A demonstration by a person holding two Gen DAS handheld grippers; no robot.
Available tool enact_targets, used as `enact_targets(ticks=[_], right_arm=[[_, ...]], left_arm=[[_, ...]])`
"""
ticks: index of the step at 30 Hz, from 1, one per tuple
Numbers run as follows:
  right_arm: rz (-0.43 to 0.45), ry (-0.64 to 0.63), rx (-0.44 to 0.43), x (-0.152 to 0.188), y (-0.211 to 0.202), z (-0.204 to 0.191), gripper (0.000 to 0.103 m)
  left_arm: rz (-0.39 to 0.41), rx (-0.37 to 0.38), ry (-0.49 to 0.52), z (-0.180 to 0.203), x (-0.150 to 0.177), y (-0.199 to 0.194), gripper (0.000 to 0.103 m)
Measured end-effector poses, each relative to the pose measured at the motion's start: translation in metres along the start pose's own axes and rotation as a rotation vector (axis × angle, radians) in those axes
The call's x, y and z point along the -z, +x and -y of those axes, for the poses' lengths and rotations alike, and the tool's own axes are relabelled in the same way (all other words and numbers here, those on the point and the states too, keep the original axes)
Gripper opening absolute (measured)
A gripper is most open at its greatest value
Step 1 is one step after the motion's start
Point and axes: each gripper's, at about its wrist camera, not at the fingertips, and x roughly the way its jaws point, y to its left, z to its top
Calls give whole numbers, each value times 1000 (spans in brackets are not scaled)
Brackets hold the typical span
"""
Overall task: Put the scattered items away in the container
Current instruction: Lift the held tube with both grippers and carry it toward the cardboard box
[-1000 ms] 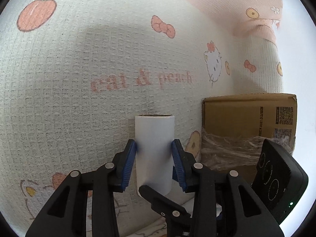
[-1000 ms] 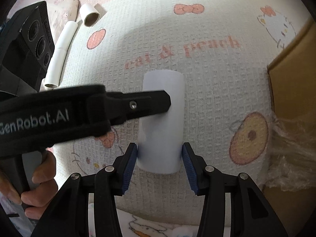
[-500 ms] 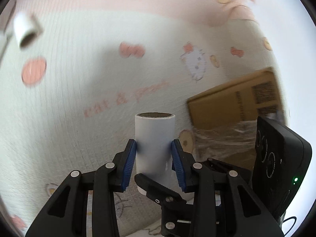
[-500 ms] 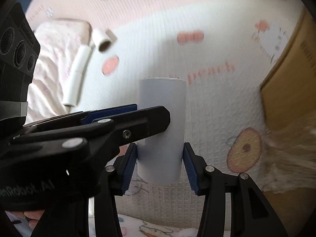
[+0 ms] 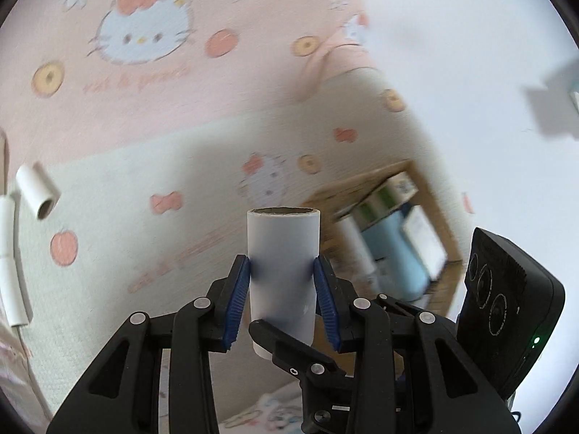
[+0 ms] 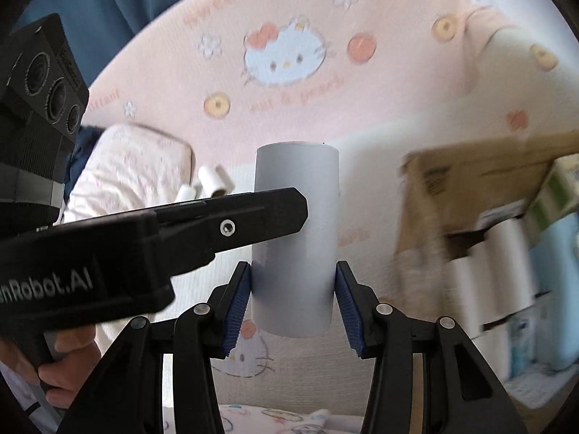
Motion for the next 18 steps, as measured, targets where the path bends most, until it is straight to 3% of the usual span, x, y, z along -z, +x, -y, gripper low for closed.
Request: enact_targets(ticks=[10, 14, 18], right_arm=[[99, 119, 32, -13, -63, 61, 44], [90, 166, 66, -14, -70, 91, 44], [34, 196, 85, -11, -64, 120, 44]], left_arm=[[-31, 61, 184, 88, -27, 18, 39], [-83, 70, 239, 114, -32, 46, 39], [-159, 81, 226, 123, -34, 80, 39]])
